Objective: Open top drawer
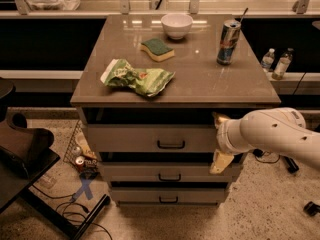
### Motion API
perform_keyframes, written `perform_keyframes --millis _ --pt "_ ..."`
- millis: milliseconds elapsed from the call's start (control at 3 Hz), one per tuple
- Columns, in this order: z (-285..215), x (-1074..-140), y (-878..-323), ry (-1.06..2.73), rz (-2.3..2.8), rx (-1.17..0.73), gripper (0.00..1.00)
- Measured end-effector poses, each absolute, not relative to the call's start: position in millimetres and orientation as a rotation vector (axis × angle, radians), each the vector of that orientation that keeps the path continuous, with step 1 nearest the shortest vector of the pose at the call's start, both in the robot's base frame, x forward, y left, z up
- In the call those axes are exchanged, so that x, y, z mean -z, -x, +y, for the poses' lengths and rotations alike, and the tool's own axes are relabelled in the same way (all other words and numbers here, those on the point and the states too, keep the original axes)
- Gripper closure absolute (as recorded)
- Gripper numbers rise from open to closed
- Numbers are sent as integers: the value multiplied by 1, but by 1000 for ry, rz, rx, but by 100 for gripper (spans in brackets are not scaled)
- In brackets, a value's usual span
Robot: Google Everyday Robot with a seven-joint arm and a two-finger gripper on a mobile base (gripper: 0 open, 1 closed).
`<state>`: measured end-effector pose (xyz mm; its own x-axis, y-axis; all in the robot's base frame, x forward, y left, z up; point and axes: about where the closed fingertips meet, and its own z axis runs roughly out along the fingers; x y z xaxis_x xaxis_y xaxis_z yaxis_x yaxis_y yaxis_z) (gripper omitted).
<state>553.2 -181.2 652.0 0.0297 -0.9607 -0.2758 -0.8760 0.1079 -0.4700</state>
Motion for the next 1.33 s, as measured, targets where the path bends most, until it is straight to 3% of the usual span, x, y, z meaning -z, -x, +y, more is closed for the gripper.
perform_keyframes --millis 1333 --pt "-179 -653 -553 1791 1858 206 96"
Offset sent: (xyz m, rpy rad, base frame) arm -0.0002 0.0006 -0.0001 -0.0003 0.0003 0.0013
